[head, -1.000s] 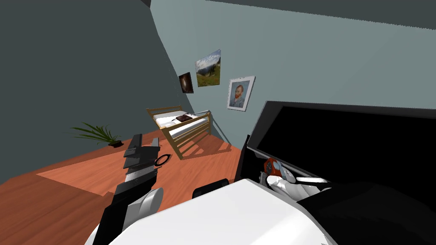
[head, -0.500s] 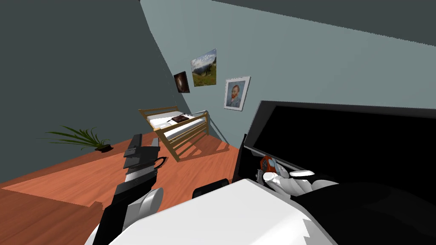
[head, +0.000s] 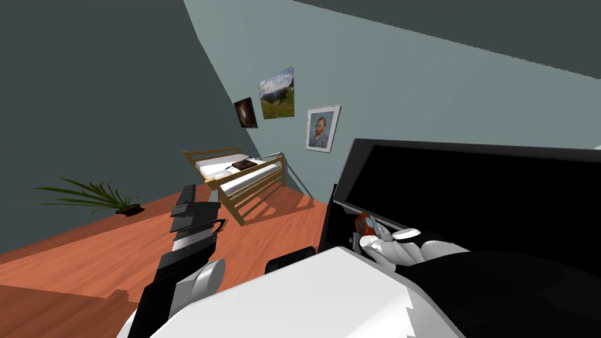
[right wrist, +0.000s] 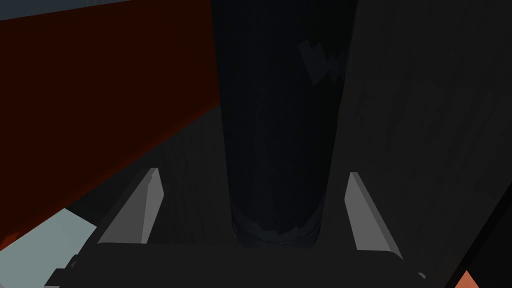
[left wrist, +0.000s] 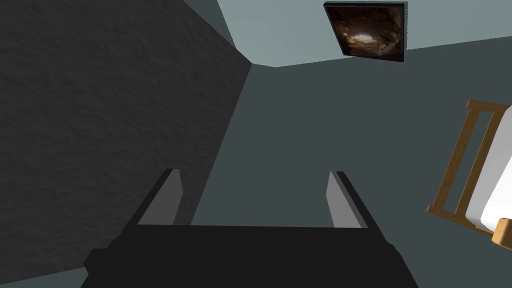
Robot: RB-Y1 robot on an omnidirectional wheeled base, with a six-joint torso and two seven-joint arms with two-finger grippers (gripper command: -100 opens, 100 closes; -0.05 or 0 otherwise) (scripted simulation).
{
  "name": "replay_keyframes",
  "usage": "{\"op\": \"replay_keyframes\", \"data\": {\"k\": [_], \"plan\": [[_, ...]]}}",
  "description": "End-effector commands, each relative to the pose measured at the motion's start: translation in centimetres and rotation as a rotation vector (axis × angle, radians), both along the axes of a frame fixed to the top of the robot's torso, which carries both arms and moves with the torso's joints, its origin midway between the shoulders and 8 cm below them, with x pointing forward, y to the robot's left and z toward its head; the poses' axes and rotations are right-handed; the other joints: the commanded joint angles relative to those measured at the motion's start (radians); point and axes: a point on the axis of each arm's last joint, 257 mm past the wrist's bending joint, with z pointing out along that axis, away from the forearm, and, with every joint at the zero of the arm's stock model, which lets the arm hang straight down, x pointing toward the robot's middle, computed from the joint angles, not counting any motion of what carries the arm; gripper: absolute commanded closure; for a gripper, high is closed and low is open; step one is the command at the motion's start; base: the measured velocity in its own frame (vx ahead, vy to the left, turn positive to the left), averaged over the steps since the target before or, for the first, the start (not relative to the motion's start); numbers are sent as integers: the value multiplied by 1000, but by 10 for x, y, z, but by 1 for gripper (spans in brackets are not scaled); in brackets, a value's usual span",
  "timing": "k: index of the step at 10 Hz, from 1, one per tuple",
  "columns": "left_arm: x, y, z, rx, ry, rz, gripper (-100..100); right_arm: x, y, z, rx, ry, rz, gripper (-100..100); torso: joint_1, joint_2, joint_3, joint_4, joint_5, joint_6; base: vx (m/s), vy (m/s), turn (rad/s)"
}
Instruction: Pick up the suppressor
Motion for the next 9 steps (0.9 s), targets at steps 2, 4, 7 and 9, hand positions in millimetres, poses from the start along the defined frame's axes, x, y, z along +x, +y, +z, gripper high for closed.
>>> {"op": "replay_keyframes", "data": {"k": [2, 4, 7, 9], "plan": [[0, 0, 0, 0, 0, 0, 0, 17, 2, 5, -15, -7, 13, -100, 2, -1, 0, 0, 0, 0, 15, 12, -60], [0, 0, 0, 0, 0, 0, 0, 9, 3, 3, -16, 7, 17, -100, 2, 0, 0, 0, 0, 0, 2, 2, -8], [0, 0, 0, 0, 0, 0, 0, 7, 4, 2, -15, 11, 19, 100, 1, 0, 0, 1, 1, 0, 0, 0, 0], [0, 0, 0, 0, 0, 0, 0, 7, 4, 3, -15, 10, 19, 100, 1, 0, 0, 0, 1, 0, 0, 0, 0]]}}
